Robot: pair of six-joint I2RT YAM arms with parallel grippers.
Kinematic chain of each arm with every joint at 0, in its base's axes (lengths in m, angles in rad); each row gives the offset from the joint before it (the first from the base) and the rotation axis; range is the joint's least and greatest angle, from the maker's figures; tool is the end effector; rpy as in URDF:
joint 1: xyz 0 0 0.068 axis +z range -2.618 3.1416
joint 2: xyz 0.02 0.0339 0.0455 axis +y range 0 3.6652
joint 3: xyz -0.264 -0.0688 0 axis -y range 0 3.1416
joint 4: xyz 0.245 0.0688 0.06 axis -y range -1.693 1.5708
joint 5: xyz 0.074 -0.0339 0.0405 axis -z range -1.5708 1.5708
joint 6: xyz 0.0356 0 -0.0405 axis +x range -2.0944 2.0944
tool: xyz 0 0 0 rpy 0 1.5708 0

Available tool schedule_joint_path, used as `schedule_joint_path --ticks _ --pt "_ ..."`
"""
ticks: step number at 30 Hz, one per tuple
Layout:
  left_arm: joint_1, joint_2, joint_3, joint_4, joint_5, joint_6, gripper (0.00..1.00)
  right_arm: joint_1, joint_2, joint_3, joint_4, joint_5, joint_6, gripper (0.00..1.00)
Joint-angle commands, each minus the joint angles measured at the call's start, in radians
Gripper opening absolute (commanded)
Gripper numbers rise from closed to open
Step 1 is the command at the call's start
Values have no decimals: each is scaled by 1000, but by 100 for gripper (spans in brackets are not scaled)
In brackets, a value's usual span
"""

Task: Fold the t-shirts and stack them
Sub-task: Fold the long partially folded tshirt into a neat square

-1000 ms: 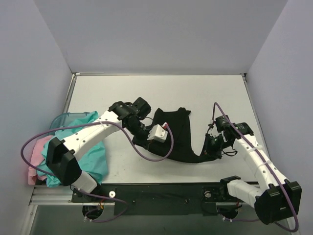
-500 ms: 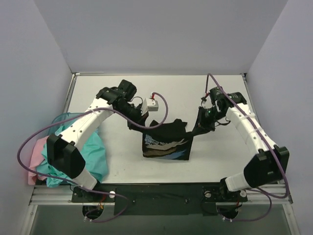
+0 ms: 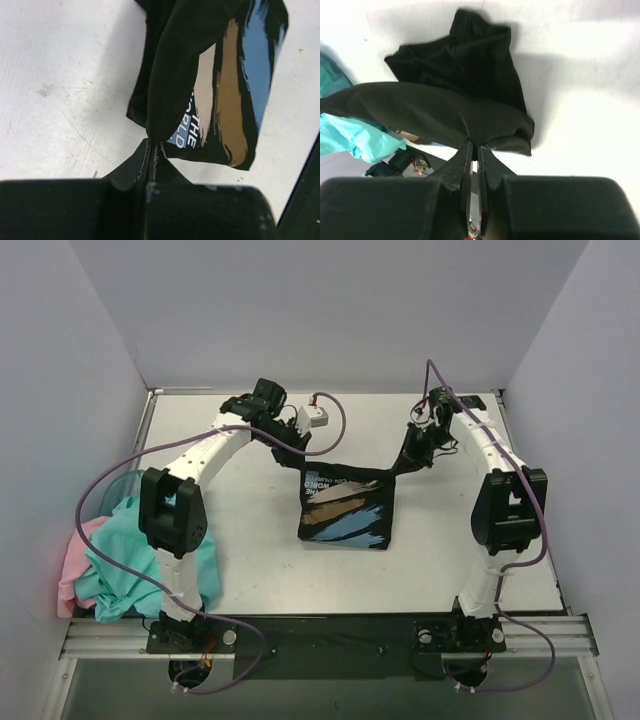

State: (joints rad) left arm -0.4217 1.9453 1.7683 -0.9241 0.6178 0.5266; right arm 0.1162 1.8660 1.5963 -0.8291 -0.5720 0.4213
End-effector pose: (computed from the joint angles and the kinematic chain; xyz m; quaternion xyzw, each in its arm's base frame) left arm 0.3701 -0.1887 0.2833 0.4860 0.7920 -0.2836 0.2369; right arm 0.3913 0.0651 0.2661 0.0765 0.9320 0.3240 0.1434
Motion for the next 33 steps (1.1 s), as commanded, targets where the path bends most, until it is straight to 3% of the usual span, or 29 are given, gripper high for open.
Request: schedule_joint_path --ticks 1,11,14,15,16,17,19,20,24,26,27,29,30,33 --pt "17 62 80 117 -41 -31 0 -15 100 120 2 21 11 0" --pt "24 194 152 136 -145 -43 0 -20 272 244 59 9 73 0" --pt "26 240 178 143 -180 -66 0 -21 315 283 82 14 89 14" --pt "26 248 187 151 -190 -79 1 -20 324 292 90 15 86 24" --pt "29 259 194 181 -216 -115 15 -21 344 325 90 33 83 31" --pt "29 265 198 195 -228 -138 21 -27 357 342 88 46 80 39" --pt "40 268 207 257 -253 -194 34 -46 371 381 88 89 76 43" --pt "47 265 212 293 -266 -227 47 -58 368 402 88 106 76 44" --pt "72 270 313 283 -279 -273 50 -63 268 377 88 149 -7 45" --pt "75 250 353 243 -261 -287 49 -41 187 293 97 159 -56 34" --pt "67 241 346 214 -235 -286 37 -32 150 251 105 159 -78 21" --pt "32 187 266 202 -140 -301 25 3 108 145 136 123 -88 5" --pt "0 150 185 205 -66 -325 21 22 102 83 169 86 -73 0" --pt "-55 95 33 257 35 -423 0 53 111 -1 263 8 -7 0"
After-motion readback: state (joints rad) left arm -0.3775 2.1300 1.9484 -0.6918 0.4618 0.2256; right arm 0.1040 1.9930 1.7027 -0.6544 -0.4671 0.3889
